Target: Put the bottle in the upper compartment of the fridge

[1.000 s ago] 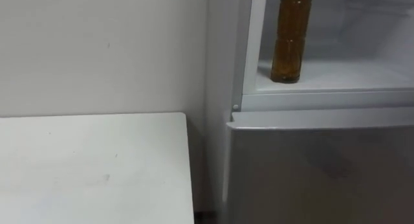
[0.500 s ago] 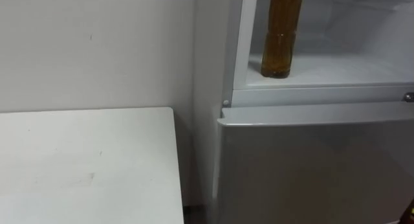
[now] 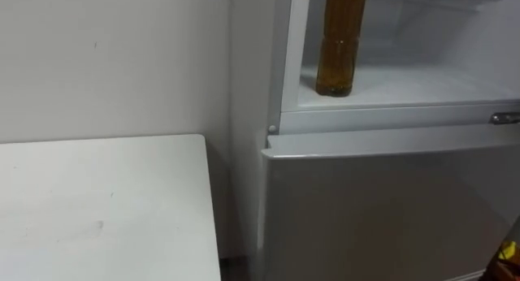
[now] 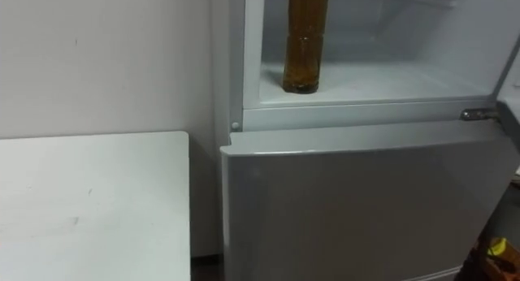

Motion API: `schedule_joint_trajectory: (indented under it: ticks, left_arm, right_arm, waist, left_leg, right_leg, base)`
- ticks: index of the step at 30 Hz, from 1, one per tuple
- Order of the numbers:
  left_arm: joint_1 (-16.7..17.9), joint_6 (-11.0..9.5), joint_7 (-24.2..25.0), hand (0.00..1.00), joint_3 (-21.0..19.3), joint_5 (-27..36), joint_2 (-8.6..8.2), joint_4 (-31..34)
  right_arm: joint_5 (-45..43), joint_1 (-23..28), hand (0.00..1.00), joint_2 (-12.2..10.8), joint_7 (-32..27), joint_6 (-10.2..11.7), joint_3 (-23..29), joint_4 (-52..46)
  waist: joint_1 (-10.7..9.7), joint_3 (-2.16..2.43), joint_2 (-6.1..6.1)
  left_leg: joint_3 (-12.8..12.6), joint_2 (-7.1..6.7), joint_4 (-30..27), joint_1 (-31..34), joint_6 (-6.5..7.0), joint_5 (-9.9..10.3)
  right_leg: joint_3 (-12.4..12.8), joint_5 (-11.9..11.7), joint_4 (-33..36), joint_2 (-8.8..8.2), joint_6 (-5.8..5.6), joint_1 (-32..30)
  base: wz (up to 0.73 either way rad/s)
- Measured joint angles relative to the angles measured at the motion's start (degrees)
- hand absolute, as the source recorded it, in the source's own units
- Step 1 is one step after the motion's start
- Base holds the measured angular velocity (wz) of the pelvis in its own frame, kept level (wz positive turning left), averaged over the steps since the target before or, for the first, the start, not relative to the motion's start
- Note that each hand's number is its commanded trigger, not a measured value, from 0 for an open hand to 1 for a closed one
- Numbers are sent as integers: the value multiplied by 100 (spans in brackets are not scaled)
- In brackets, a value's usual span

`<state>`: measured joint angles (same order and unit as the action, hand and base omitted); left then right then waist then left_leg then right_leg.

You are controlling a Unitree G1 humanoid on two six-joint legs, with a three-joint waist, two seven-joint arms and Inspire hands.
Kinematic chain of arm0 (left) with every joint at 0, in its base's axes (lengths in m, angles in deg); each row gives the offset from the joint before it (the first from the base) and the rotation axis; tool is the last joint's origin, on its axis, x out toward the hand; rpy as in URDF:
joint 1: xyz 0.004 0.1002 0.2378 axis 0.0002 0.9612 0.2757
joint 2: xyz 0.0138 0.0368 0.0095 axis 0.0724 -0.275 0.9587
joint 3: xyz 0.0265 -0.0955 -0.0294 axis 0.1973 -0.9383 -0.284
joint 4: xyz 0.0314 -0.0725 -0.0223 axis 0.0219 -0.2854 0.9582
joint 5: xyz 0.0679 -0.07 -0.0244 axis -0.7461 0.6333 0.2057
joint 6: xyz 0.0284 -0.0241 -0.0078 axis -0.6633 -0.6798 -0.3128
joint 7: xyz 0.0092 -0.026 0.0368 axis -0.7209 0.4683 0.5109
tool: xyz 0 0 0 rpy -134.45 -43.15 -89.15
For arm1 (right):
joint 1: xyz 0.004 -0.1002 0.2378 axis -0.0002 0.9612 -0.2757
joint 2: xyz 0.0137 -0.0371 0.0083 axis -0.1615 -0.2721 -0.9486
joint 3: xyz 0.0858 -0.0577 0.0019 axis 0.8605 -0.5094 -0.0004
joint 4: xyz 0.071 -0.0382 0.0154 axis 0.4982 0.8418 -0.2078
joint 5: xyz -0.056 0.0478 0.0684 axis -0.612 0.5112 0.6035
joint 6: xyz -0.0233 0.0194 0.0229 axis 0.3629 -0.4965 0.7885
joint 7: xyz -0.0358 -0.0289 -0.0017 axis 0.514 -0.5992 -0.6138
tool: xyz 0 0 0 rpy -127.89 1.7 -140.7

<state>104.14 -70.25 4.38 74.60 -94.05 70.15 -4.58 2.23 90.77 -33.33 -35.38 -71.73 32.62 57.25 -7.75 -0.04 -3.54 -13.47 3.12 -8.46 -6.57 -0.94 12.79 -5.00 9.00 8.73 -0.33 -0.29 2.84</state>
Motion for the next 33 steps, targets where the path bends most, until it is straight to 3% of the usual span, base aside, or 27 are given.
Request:
schedule_joint_trajectory:
  ticks: [6, 11, 13, 18, 23, 33]
  left_arm:
    - [54, 0, -1, 0, -222, -7, 2, -8]
    - [75, 3, 6, 0, -213, -8, -1, 5]
    - [65, -2, 4, 0, -207, -24, 0, 9]
    - [62, -9, -34, 0, -184, -53, 2, -18]
    - [19, -17, -73, 0, -164, -53, 1, -118]
    - [1, -7, -12, 0, -164, -241, 2, -212]
  right_arm:
    - [-389, -143, 0, 275, -339, 17, 258, -195]
    - [-400, -253, 0, 299, -579, 41, 277, -362]
    - [-844, -259, 0, 330, -718, 43, 269, -862]
    - [-1776, -327, 0, 711, -726, 93, 268, -1109]
    - [-2399, -344, 0, 709, -779, 95, 260, -1263]
    - [-3609, -844, 0, 750, -760, 37, -33, -1676]
  waist:
    - [3, 3, -35]
    - [21, 7, -76]
    - [-5, 4, -70]
    - [3, -6, -129]
    - [26, -27, -168]
    - [138, -42, -198]
  left_leg:
    - [9, -3, 28, -4, 0, 0]
    - [4, -6, 24, -25, 0, 0]
    - [7, -10, 18, -23, 0, 0]
    - [6, -9, 12, -16, 0, 0]
    - [-2, -8, 2, -57, 0, 0]
    - [-20, -7, 26, -82, 0, 0]
  right_leg:
    - [-16, 1, 1, 2, -1, 6]
    - [15, 3, 0, 3, -4, -1]
    - [14, 5, 2, 3, -7, -3]
    - [8, 4, 0, 2, -7, 3]
    - [17, 4, 21, 1, -6, 8]
    - [12, 25, 110, -3, -8, 6]
  base:
    - [0]
    - [0]
    - [0]
    - [0]
    - [-1]
    - [0]
